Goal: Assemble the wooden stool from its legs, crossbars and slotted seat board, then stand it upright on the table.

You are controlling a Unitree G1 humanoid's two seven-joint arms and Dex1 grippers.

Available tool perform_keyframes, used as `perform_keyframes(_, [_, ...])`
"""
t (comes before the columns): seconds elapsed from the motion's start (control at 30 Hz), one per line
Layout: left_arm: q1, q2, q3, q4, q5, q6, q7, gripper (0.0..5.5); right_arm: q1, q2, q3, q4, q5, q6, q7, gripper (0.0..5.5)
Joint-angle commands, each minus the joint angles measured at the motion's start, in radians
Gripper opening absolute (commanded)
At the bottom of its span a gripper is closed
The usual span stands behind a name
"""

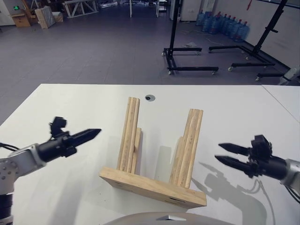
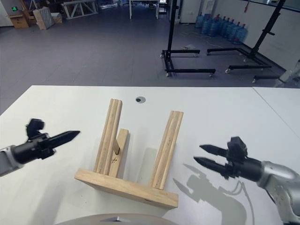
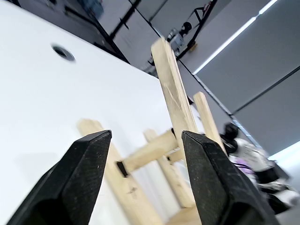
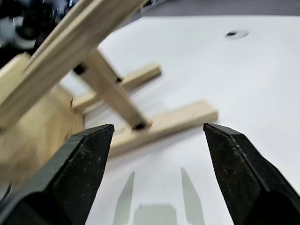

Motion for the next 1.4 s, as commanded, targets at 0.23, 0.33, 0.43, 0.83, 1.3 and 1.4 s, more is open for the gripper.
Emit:
perform_keyframes(0.23, [0.338,0.169,-0.527,0.023,0.939,-0.760,-0.191,2.73,0.107,-0.057,0.117,-0.204,-0.063,-0.081,0.108,3.53])
perform_keyframes(0.33, [0.265,0.111,-0.583,0.060,1.003,-0.869,-0.185,2.73,0.122,-0.051,0.167,-0.204,-0.103,-0.123,0.110,3.53])
perform_keyframes(0.43, [0.208,0.055,-0.600,0.053,0.986,-0.905,-0.172,2.73,0.134,-0.038,0.209,-0.239,-0.116,-0.134,0.084,3.53])
perform_keyframes(0.83, [0.129,-0.012,-0.693,-0.069,0.909,-0.809,-0.237,2.73,0.058,-0.016,0.264,-0.354,-0.099,-0.067,-0.123,3.53])
perform_keyframes(1.3, [-0.072,-0.096,-0.641,0.204,1.078,-0.956,-0.020,2.73,-0.286,0.184,0.503,0.070,-0.250,-0.281,-0.166,3.53])
perform_keyframes(1.4, [-0.062,-0.063,-0.630,0.222,1.094,-1.001,-0.042,2.73,-0.303,0.207,0.499,0.142,-0.258,-0.335,-0.159,3.53])
